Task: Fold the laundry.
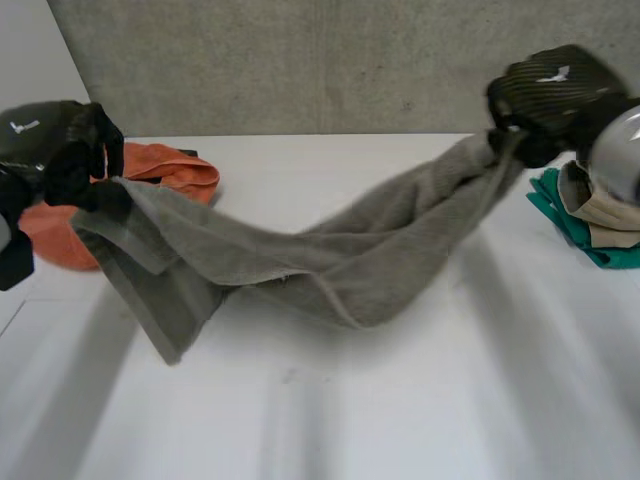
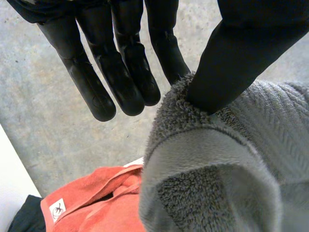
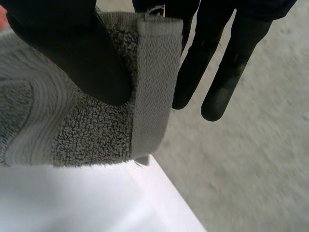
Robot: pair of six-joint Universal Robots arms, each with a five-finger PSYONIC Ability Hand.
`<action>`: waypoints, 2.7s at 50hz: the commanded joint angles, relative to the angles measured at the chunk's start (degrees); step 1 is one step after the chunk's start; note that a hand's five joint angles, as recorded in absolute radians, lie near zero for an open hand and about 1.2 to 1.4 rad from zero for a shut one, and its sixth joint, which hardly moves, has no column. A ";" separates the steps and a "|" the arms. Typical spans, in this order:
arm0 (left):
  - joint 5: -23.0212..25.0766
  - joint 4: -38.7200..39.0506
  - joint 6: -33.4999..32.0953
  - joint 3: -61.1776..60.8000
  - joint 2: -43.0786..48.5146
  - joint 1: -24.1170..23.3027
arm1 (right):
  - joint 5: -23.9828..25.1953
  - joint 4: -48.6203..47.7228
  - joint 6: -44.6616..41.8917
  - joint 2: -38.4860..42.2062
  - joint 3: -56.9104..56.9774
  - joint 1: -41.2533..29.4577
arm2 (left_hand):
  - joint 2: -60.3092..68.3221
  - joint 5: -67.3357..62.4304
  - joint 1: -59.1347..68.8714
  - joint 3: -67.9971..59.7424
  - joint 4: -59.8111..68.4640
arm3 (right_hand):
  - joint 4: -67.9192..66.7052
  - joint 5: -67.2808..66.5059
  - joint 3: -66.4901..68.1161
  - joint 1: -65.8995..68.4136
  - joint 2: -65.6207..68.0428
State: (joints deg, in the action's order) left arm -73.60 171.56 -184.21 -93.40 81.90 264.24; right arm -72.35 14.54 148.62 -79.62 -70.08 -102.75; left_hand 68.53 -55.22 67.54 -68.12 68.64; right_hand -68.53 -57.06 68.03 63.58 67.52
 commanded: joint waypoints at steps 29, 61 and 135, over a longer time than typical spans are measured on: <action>-12.97 24.00 5.09 39.08 29.11 -8.74 | -12.82 -46.97 18.20 11.42 7.76 2.82 | 11.47 -14.78 12.46 -11.88 11.36 | -11.47 -12.94 11.97 16.42 12.48; -13.15 16.88 -6.51 13.60 43.17 -12.43 | -7.89 -17.61 2.55 25.48 -7.17 1.32 | -2.41 -0.90 -1.42 2.00 -2.52 | -11.47 -12.94 11.97 16.42 12.48; -5.76 16.88 -13.72 30.91 58.02 -15.77 | -5.70 -17.71 1.50 19.76 -14.56 5.63 | 11.42 -14.73 12.42 -11.83 11.31 | -11.47 -12.94 11.97 16.42 12.48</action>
State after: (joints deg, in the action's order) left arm -77.22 187.98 -199.62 -64.66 138.97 248.31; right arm -77.92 -3.42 150.16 -59.61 -84.74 -97.12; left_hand 57.52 -46.55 58.30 -57.56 57.21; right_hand -68.61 -57.57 68.19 63.58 67.57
